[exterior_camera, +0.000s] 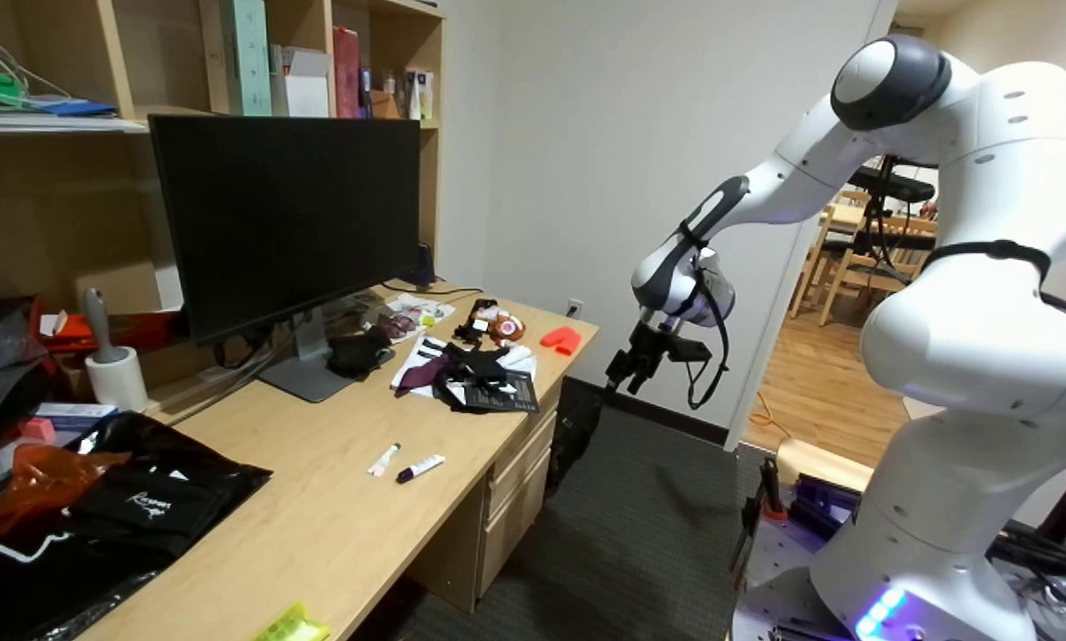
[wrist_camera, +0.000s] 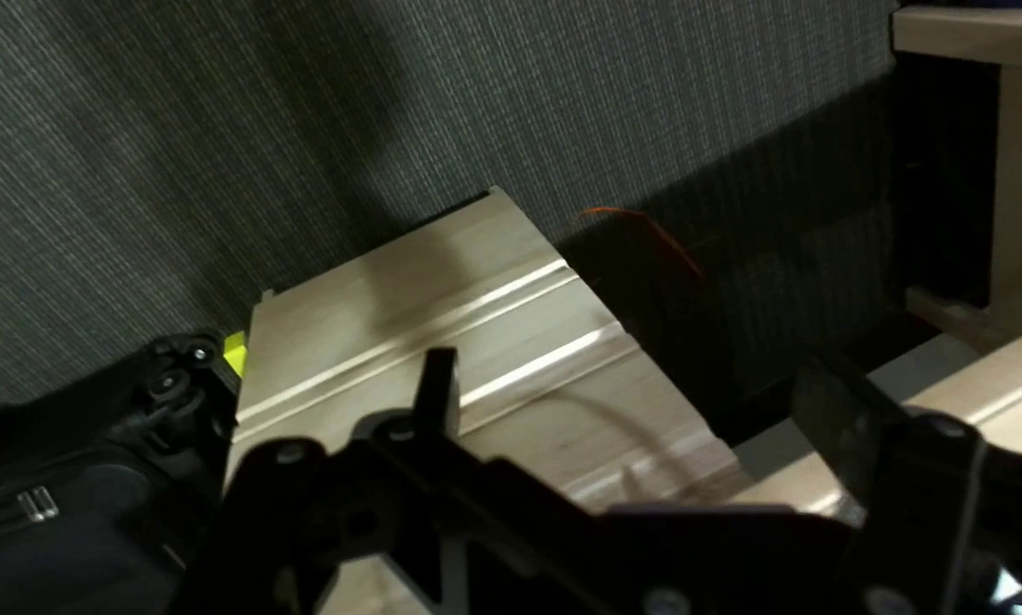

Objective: Close the drawer on the right

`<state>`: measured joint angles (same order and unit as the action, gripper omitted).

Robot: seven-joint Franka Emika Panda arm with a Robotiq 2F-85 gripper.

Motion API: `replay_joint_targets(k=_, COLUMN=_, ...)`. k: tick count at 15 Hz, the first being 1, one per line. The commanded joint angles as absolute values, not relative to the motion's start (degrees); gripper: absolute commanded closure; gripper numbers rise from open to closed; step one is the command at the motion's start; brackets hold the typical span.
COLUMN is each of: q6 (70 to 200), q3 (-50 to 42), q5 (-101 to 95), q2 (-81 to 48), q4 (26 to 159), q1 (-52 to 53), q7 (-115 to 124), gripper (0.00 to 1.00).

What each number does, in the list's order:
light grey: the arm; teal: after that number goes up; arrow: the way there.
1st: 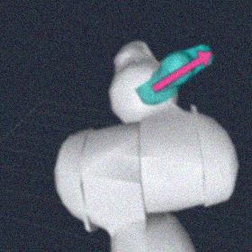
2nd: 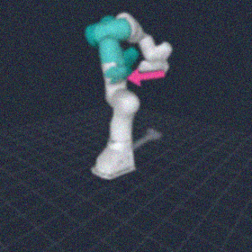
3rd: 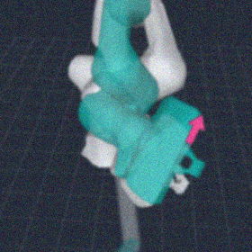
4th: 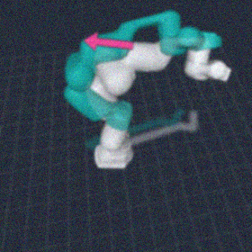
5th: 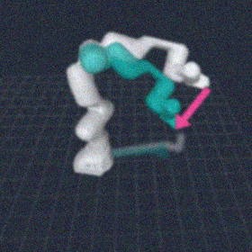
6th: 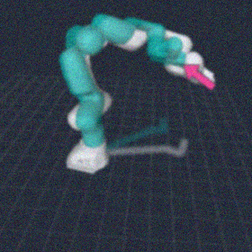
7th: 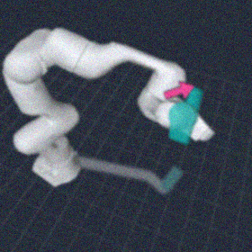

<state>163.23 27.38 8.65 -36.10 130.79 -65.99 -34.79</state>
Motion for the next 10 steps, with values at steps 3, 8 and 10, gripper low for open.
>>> replay_joint_targets(k=3, q6=167.0, q3=44.3, q5=13.3, q2=-20.4, q4=144.8, q1=-74.1, q7=-42.4, gripper=0.00)
replay_joint_targets(k=8, q6=163.1, q3=66.9, q5=24.4, q2=-10.8, q4=148.1, q1=-86.3, q7=-48.3, gripper=0.00)
replay_joint_targets(k=10, q6=161.3, q3=76.3, q5=30.1, q2=-8.0, q4=147.8, q1=-91.5, q7=-50.6, gripper=0.00)
